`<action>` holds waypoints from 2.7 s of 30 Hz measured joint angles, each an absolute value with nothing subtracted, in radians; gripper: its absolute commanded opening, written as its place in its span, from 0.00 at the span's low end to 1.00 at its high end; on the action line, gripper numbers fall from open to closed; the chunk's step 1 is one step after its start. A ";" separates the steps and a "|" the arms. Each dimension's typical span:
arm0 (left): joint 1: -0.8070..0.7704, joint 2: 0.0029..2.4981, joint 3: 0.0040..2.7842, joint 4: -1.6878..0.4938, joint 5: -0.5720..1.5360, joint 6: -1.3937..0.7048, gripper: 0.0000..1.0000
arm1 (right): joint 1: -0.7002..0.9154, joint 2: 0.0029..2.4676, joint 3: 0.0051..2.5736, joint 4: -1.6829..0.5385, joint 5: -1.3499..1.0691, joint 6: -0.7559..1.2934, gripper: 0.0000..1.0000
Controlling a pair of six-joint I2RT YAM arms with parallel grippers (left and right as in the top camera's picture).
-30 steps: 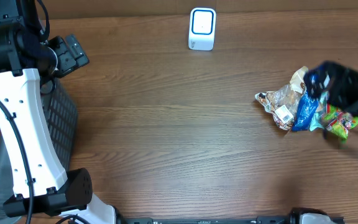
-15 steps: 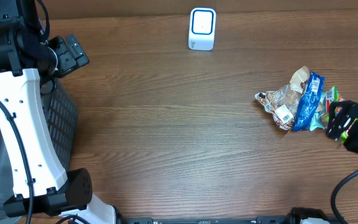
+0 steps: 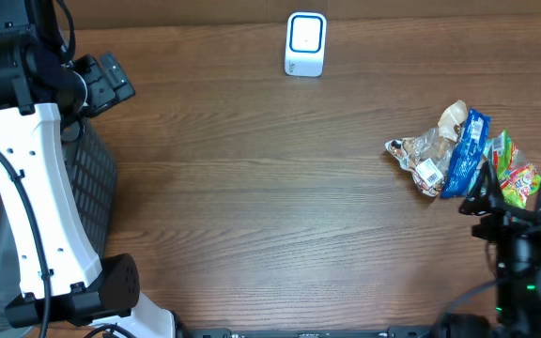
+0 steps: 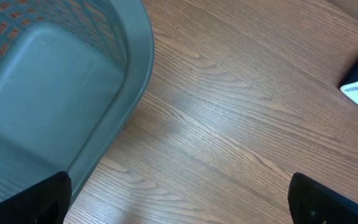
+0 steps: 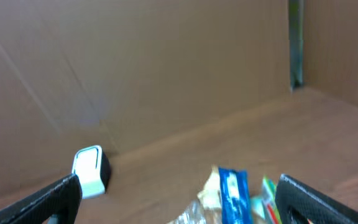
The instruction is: Scan the item barcode
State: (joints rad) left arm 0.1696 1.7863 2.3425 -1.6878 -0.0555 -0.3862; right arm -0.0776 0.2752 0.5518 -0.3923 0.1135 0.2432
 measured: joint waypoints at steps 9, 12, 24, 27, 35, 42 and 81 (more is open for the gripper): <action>0.170 1.786 2.342 -1.687 -0.056 -0.386 1.00 | -0.046 0.064 0.086 -0.034 0.120 0.296 1.00; 0.170 1.786 2.342 -1.688 -0.056 -0.386 1.00 | -0.035 0.016 0.021 -0.021 0.120 0.300 1.00; 0.170 1.786 2.342 -1.688 -0.056 -0.386 1.00 | -0.031 0.015 0.018 -0.075 0.099 0.291 1.00; 0.170 1.786 2.342 -1.688 -0.056 -0.386 1.00 | -0.031 0.015 0.018 -0.075 0.093 0.291 1.00; 0.170 1.786 2.342 -1.688 -0.056 -0.386 1.00 | -0.031 0.015 0.018 -0.076 0.093 0.290 1.00; 0.170 1.786 2.342 -1.688 -0.056 -0.386 1.00 | -0.031 0.015 0.018 -0.075 0.093 0.291 1.00; 0.104 0.179 0.023 0.223 -0.019 -0.130 0.99 | -0.031 0.010 0.018 -0.078 0.086 0.288 1.00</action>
State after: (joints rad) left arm 0.1043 0.1795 0.0227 0.2230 -0.0185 -0.1295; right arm -0.0311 0.0101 0.0181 -0.0784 0.0856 0.2878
